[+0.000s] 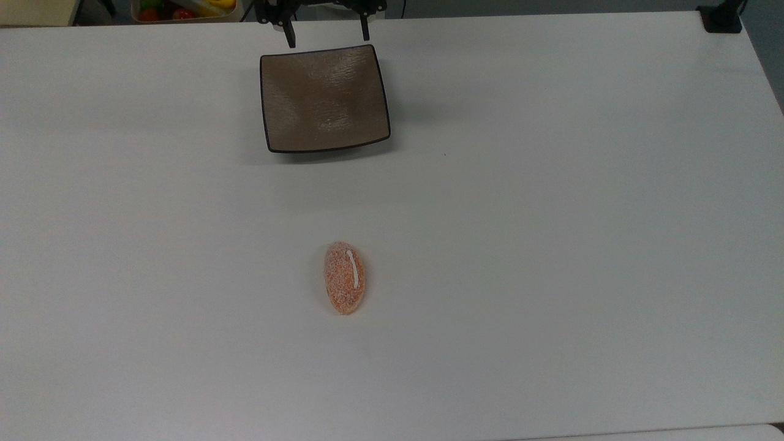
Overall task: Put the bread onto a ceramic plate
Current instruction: 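Move the open gripper over the table toward the orange bread roll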
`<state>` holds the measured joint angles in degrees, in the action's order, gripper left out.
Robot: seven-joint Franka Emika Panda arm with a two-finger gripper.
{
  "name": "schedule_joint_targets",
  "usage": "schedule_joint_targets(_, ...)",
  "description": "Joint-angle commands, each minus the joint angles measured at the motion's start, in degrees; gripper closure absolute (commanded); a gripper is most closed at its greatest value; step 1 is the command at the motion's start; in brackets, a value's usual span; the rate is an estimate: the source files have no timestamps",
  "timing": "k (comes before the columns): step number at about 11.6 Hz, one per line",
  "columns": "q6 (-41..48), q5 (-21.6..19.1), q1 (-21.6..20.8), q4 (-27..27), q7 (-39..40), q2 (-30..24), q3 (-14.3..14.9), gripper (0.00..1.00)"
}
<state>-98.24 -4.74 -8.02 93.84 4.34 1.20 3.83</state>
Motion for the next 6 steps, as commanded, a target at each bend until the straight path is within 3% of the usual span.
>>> schedule_joint_targets(1,-0.99,-0.09,-0.33,-4.88,1.03,3.63,1.0,0.0)
schedule_joint_targets(6,-1.17,0.0,0.37,-13.4,1.02,9.69,1.0,0.0)
